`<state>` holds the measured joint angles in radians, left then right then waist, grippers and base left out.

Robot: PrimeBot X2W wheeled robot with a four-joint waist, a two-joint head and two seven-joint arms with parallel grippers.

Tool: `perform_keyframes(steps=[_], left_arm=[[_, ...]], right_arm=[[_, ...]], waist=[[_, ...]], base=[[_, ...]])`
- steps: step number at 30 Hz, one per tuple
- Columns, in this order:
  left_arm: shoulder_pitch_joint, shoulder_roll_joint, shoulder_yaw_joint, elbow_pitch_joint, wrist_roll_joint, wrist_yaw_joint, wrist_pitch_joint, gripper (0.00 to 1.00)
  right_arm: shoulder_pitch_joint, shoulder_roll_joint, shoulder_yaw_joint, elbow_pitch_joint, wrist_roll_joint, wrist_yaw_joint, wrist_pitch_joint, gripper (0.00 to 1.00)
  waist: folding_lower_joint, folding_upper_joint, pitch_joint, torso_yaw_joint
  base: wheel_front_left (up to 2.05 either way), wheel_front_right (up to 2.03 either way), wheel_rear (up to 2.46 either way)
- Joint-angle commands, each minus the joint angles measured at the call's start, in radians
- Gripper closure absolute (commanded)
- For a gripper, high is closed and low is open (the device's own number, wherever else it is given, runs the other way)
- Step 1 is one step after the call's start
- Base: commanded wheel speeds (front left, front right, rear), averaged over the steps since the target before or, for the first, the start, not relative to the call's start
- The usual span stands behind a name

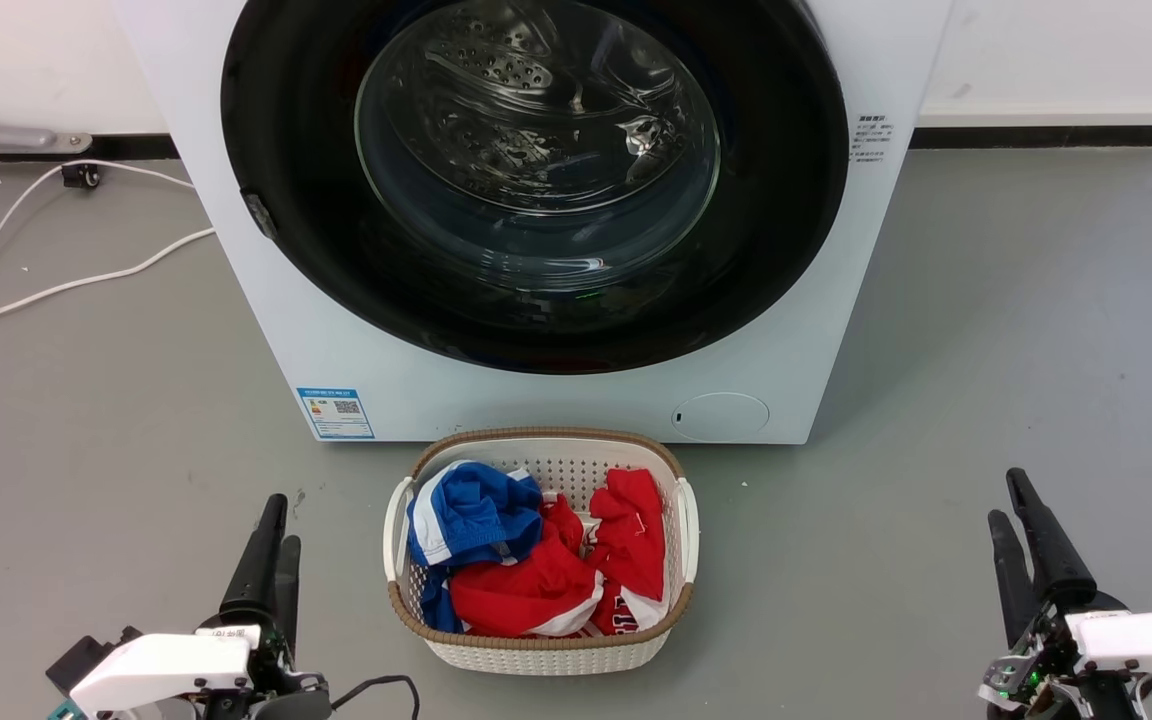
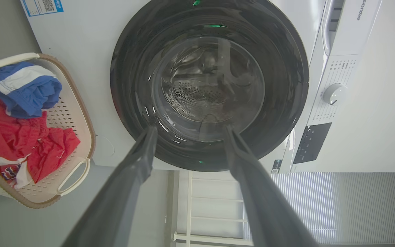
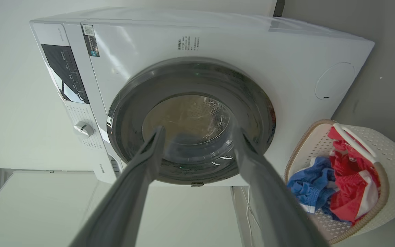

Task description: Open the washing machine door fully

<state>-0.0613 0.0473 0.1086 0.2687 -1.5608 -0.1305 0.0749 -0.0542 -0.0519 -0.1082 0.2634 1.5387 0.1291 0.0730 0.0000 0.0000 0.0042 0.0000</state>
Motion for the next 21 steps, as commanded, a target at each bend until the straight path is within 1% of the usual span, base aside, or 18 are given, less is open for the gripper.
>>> perform_keyframes(steps=[1,6,21], left_arm=[[-0.014,0.002,0.007,-0.028,0.031,0.003,-0.011,0.0],[-0.011,0.002,0.004,-0.067,0.126,0.019,-0.035,0.0],[0.013,0.002,-0.061,-0.158,0.472,0.104,-0.098,0.0]], right_arm=[[-0.006,-0.002,-0.001,-0.032,-0.042,0.001,-0.011,0.0],[0.004,-0.002,0.0,-0.07,-0.142,0.002,-0.035,0.0],[0.036,-0.001,0.045,-0.168,-0.504,0.002,-0.098,0.0]], waist=[[0.0,0.0,0.0,0.0],[0.0,0.0,0.002,0.0],[0.0,0.0,0.005,0.001]], base=[[0.0,0.0,0.0],[0.0,0.0,0.0],[0.0,0.0,0.0]])
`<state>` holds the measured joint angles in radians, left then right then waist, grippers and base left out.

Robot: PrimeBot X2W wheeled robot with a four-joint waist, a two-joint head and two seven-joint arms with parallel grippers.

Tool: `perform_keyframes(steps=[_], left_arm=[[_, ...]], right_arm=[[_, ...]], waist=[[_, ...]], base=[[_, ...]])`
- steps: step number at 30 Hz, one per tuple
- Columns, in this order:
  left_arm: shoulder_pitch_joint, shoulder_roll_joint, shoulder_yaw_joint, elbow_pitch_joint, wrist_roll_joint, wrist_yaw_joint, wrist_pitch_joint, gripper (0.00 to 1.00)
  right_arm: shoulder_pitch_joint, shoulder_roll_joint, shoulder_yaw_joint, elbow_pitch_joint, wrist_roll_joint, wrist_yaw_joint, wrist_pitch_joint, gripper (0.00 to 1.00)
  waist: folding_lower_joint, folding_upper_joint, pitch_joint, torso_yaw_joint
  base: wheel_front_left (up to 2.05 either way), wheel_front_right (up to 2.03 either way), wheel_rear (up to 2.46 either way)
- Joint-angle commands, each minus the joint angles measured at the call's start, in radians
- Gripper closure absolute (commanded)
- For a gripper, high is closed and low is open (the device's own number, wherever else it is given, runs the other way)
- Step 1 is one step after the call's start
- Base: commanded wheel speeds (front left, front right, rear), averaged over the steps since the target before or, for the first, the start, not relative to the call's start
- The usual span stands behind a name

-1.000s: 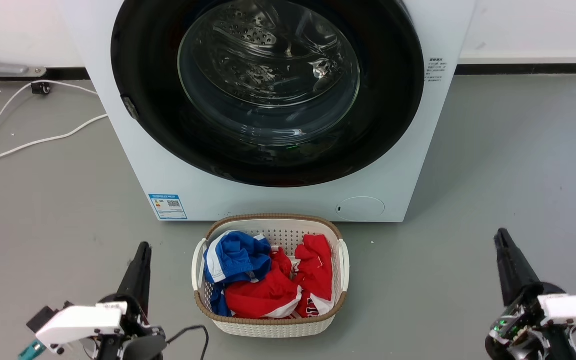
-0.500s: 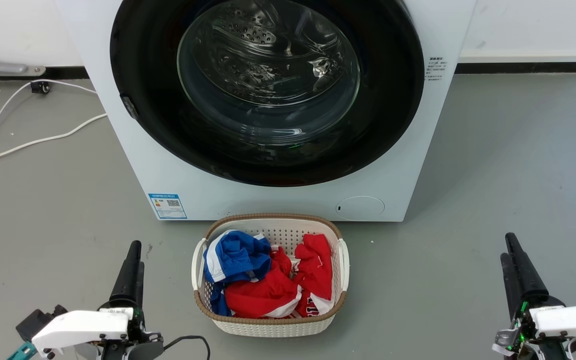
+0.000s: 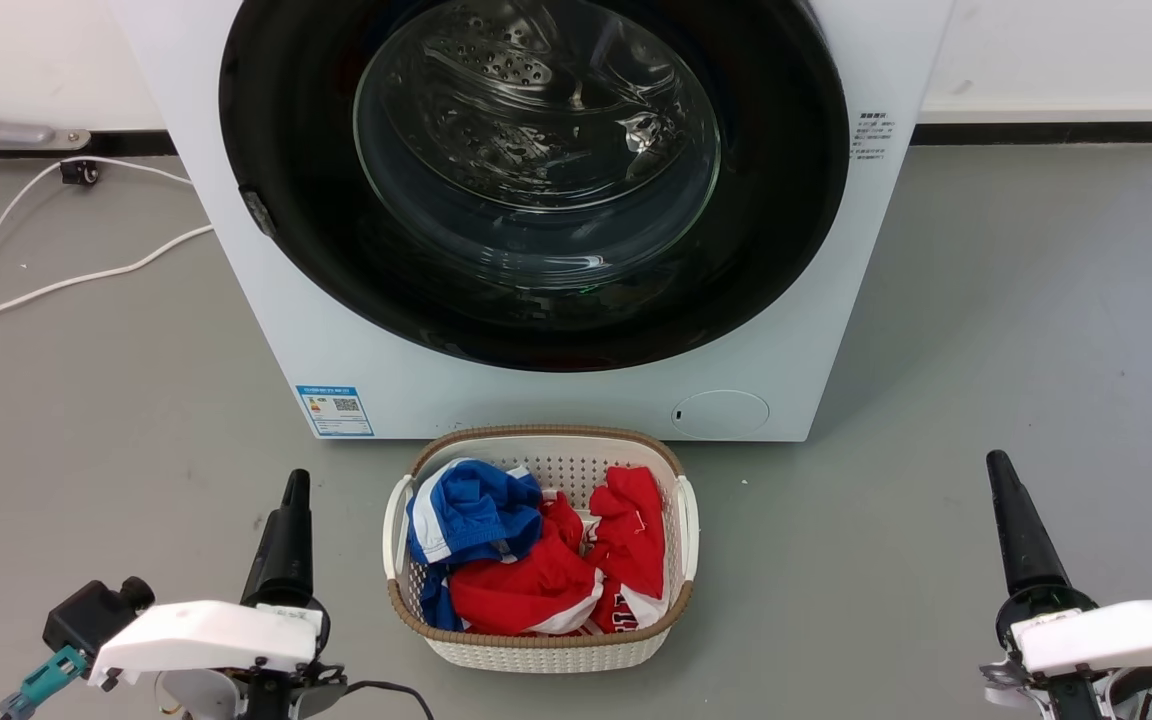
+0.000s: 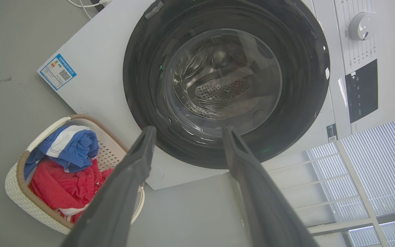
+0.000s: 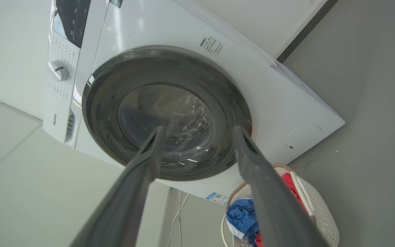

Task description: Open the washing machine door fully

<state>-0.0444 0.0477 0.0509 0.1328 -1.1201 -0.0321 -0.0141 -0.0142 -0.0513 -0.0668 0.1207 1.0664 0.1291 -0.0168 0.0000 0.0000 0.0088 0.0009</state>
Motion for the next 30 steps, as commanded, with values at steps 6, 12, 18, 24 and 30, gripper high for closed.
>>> perform_keyframes(steps=[6,12,18,24,30], left_arm=[[0.004,0.002,-0.025,-0.039,0.157,0.027,-0.031,0.0],[0.01,0.002,-0.043,-0.054,0.241,0.042,-0.049,0.0],[0.019,0.002,-0.061,-0.07,0.329,0.056,-0.069,0.0],[0.026,0.002,-0.076,-0.08,0.408,0.064,-0.089,0.0],[0.033,0.003,-0.093,-0.09,0.48,0.065,-0.107,0.0]], right_arm=[[0.008,-0.002,0.015,-0.053,-0.163,0.002,-0.031,0.0],[0.02,-0.001,0.021,-0.072,-0.25,0.002,-0.048,0.0],[0.032,-0.001,0.027,-0.088,-0.336,0.002,-0.068,0.0],[0.046,-0.001,0.031,-0.101,-0.419,0.002,-0.087,0.0],[0.054,-0.001,0.035,-0.121,-0.489,0.002,-0.104,0.0]], waist=[[0.0,0.0,0.0,0.001],[0.0,0.0,0.0,0.001],[0.0,0.0,-0.002,0.001],[0.0,0.0,-0.004,0.002],[0.0,0.0,-0.005,0.004]], base=[[0.0,0.0,0.0],[0.0,0.0,0.0],[0.0,0.0,0.0],[0.0,0.0,0.0],[0.0,0.0,0.0]])
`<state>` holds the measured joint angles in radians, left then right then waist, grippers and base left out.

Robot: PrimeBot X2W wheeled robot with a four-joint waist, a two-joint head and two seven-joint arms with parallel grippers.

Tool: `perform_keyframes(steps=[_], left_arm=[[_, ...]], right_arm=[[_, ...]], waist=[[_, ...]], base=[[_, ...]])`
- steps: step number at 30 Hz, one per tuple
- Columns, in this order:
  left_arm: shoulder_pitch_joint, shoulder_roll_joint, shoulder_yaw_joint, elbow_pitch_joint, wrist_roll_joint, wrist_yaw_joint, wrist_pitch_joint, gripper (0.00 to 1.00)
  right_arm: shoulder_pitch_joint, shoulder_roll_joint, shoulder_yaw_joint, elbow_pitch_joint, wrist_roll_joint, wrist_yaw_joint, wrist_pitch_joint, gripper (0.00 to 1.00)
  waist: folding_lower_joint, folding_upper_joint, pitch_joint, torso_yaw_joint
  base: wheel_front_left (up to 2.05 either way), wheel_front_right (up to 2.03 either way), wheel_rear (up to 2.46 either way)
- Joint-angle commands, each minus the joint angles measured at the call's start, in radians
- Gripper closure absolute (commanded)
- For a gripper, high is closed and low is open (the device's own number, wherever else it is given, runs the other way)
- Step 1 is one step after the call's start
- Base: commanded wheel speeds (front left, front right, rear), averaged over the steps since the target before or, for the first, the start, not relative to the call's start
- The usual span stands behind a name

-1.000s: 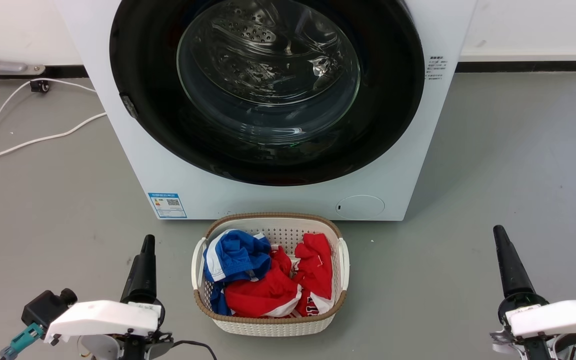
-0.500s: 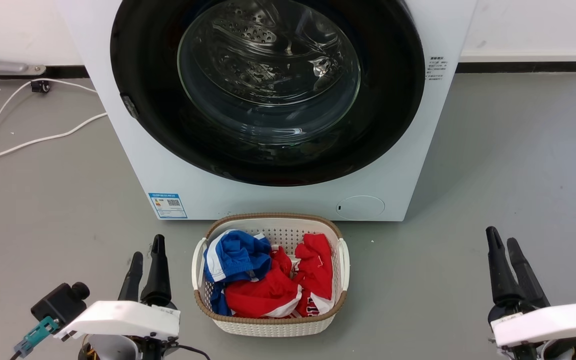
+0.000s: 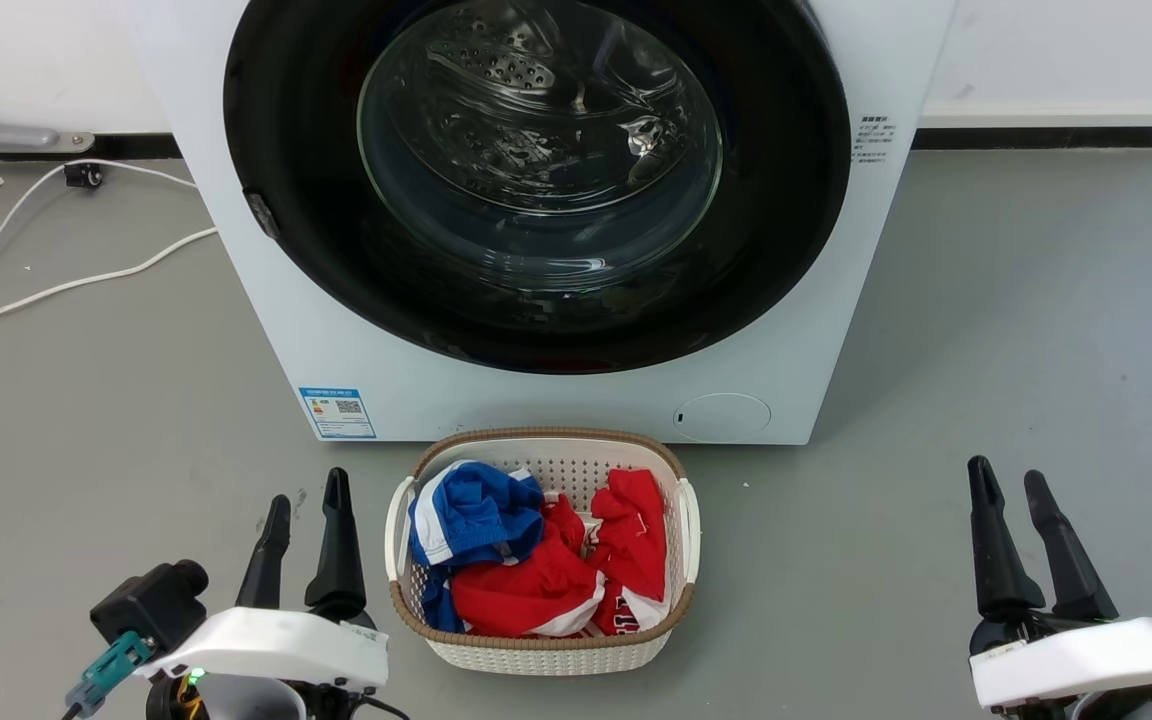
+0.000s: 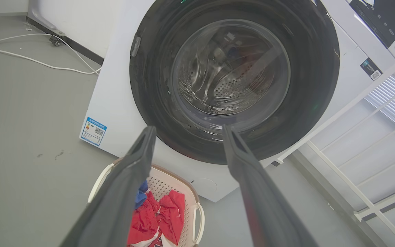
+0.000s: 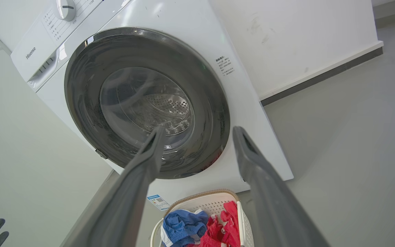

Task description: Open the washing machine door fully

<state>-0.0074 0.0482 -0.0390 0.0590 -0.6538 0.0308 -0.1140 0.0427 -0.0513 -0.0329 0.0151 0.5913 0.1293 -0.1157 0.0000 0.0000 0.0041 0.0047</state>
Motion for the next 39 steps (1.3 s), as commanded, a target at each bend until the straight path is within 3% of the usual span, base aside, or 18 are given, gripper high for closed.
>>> perform_keyframes(steps=[1,39], left_arm=[[-0.003,0.002,-0.005,-0.018,0.026,0.002,-0.009,0.0],[0.035,0.002,-0.07,-0.035,0.387,0.021,-0.104,0.0]], right_arm=[[-0.001,-0.001,0.001,-0.019,-0.023,0.002,-0.008,0.0],[0.06,0.001,0.024,-0.118,-0.371,0.002,-0.103,0.0]], waist=[[0.0,0.0,0.0,0.0],[0.0,0.0,0.002,0.008]], base=[[0.0,0.0,0.0],[0.0,0.0,0.0]])
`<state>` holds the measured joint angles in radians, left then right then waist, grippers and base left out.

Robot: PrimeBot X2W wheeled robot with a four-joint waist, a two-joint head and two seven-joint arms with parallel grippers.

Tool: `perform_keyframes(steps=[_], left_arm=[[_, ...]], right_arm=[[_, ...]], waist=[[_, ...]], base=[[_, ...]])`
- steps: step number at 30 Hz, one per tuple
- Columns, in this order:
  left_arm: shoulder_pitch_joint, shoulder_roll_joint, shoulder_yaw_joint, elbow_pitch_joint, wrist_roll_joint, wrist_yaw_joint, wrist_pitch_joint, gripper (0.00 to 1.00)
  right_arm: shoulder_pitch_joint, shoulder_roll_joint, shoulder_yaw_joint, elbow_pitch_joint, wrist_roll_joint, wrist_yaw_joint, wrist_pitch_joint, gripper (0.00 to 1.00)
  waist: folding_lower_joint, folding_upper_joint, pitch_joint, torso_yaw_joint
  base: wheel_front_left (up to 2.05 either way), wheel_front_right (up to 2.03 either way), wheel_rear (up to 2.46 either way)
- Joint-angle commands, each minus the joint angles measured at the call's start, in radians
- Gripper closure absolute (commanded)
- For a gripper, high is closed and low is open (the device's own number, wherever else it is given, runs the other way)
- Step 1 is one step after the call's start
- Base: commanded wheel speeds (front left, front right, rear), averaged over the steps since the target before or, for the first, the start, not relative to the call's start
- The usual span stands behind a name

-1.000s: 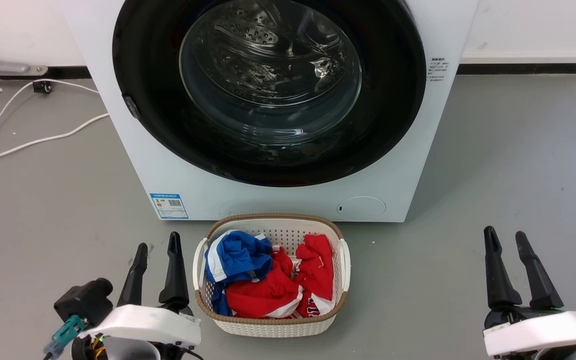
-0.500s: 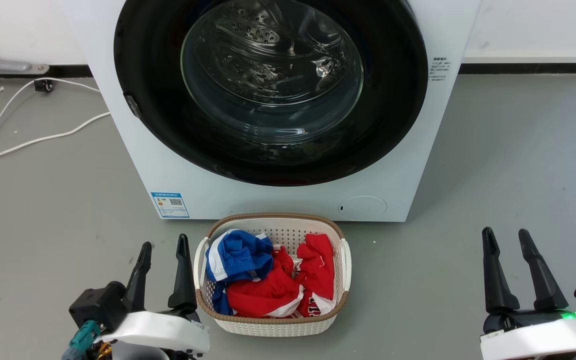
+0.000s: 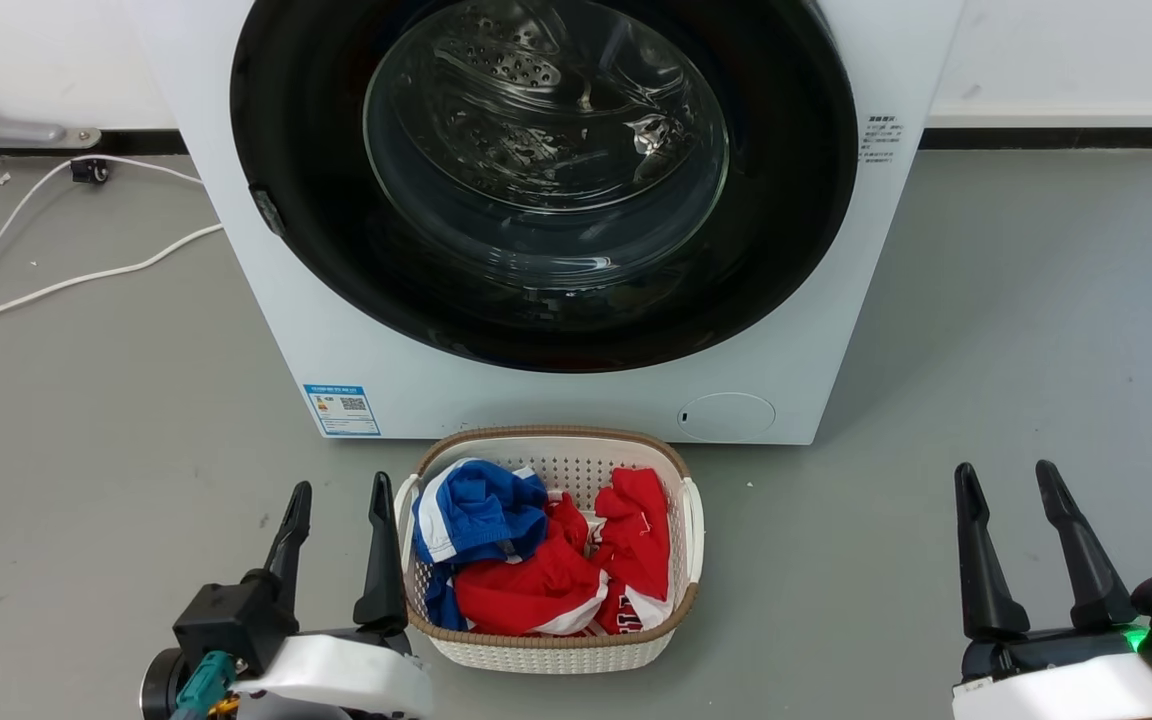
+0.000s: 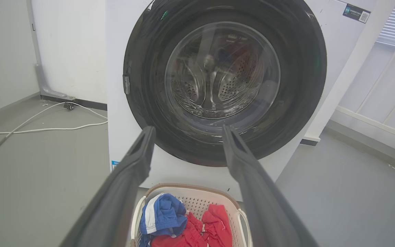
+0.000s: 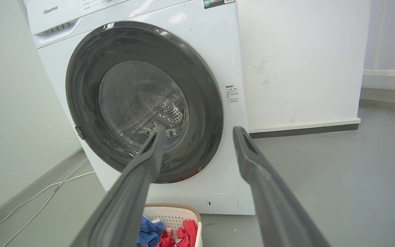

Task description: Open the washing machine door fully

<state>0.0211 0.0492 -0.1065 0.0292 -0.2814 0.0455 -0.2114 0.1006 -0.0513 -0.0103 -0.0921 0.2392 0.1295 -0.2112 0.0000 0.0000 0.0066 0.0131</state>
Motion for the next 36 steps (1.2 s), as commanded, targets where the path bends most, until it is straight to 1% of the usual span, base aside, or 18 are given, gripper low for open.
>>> perform_keyframes(steps=[1,10,26,36], left_arm=[[0.007,0.001,-0.003,-0.005,0.022,0.007,-0.008,0.0],[0.015,0.001,-0.01,0.004,0.073,0.009,-0.026,0.0],[0.034,0.001,-0.012,0.008,0.119,0.017,-0.053,0.0],[0.034,0.001,-0.007,0.023,0.096,0.021,-0.054,0.0]], right_arm=[[0.004,0.001,0.001,-0.012,-0.024,0.002,-0.01,0.0],[0.021,0.001,-0.006,-0.022,-0.062,0.001,-0.027,0.0],[0.041,0.002,-0.007,-0.029,-0.115,0.001,-0.054,0.0],[0.045,0.002,-0.007,-0.009,-0.091,0.001,-0.054,0.0]], waist=[[0.0,0.0,0.0,0.0],[0.0,0.0,-0.002,0.001],[0.0,0.0,-0.006,0.003],[0.0,0.0,-0.004,0.005]], base=[[0.0,0.0,0.0],[0.0,0.0,0.0],[0.0,0.0,0.0],[0.0,0.0,0.0]])
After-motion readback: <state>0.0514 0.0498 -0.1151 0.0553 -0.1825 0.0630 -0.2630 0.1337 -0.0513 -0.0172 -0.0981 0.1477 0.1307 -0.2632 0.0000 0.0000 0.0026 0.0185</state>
